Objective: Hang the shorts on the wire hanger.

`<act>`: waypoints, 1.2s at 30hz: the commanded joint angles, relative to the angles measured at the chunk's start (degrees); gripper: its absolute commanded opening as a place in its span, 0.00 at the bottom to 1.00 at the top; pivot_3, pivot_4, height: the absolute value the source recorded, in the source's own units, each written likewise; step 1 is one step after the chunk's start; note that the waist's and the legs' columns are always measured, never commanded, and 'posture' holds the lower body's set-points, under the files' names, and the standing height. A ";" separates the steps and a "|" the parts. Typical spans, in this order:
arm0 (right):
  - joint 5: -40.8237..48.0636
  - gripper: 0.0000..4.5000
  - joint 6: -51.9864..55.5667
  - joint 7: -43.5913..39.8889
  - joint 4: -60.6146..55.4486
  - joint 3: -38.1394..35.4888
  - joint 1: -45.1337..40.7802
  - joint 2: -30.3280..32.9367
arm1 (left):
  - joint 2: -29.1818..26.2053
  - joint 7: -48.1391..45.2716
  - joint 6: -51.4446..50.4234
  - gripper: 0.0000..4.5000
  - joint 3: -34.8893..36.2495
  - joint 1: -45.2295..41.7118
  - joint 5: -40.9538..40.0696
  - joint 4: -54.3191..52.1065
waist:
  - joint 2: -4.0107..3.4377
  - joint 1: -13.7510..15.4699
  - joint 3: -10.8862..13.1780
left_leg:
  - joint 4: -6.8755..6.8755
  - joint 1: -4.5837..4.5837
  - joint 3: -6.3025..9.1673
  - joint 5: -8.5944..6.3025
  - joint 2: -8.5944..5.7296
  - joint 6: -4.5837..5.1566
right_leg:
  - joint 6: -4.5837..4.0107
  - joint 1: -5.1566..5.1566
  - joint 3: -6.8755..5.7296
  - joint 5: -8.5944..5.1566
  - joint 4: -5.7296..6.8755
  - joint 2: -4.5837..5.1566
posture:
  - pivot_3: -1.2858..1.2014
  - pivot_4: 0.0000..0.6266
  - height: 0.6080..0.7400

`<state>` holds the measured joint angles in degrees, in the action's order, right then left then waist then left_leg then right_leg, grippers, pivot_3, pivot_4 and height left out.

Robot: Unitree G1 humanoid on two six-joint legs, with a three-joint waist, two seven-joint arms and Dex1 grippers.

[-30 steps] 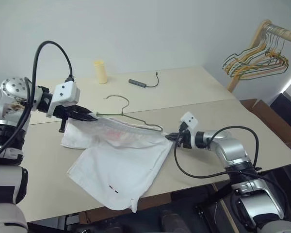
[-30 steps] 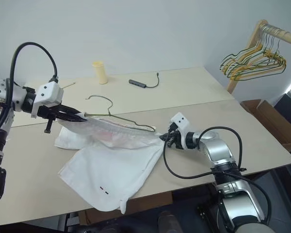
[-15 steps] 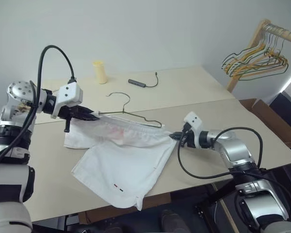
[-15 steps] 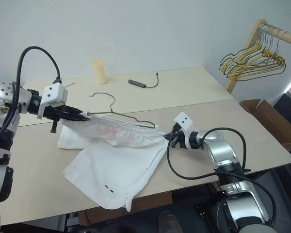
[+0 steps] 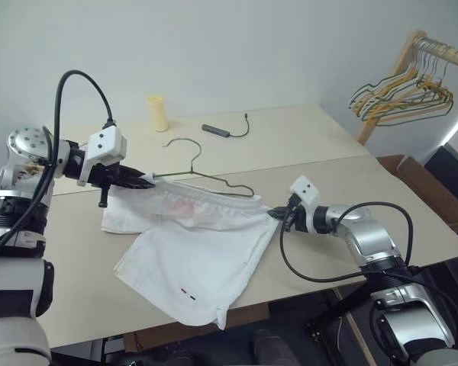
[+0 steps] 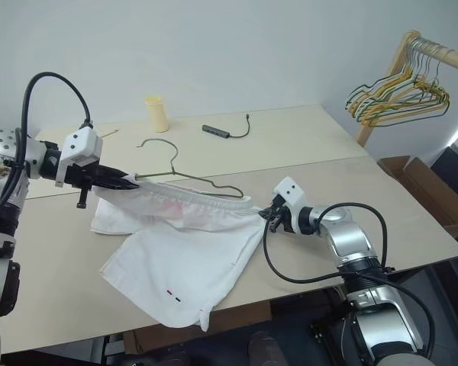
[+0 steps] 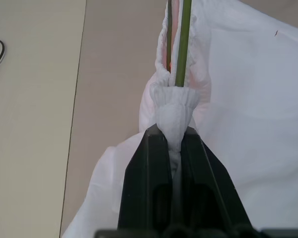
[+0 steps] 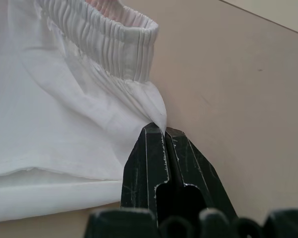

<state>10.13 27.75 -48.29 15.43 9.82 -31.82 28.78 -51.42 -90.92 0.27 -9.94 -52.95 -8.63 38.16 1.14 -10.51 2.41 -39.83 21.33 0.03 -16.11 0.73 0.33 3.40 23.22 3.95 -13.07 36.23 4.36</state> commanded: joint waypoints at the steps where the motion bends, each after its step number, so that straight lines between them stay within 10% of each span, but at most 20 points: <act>1: -2.04 0.00 -1.83 2.74 1.16 -1.99 -0.56 1.07 | -2.66 -0.48 1.77 0.00 0.43 0.56 2.66 -0.38 | 0.00 -0.04 0.00 | 0.00 0.00 0.00 0.00 0.00 0.00 | 0.00 0.00 0.00 0.00 0.00 0.00 | 0.46 0.00 1.00; 15: -8.04 0.00 -11.11 -1.66 -13.95 1.88 -8.45 8.59 | 2.22 13.26 2.76 0.00 2.18 -3.65 7.37 3.23 | 0.00 0.18 0.00 | -0.04 0.05 0.01 0.00 -0.01 0.00 | 0.02 0.03 -0.01 0.00 0.00 0.02 | 0.46 0.00 1.00; 26: -22.37 0.00 -20.06 4.52 -8.59 9.25 -19.24 4.36 | 5.02 8.27 2.06 0.00 5.36 -4.61 1.40 1.47 | 0.00 -1.09 0.00 | -0.02 0.08 0.01 -0.01 -0.02 0.01 | 0.02 0.06 -0.02 0.01 0.00 0.04 | 0.46 0.00 1.00; 36: -15.53 0.00 -18.82 3.68 -13.11 3.84 -17.84 -0.26 | 4.06 9.93 2.13 0.00 4.75 1.74 3.70 -1.46 | 0.00 -1.51 0.00 | -0.01 0.03 0.05 -0.01 -0.01 0.01 | 0.00 0.06 0.00 0.02 0.11 0.04 | 0.46 0.00 1.00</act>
<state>-8.57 8.02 -44.84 5.81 17.34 -48.48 28.97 -46.48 -81.47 2.48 -6.32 -50.83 -4.63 38.95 1.14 -12.02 2.41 -39.85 21.37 0.10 -16.11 0.72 0.34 3.39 23.28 3.95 -13.04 36.34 4.39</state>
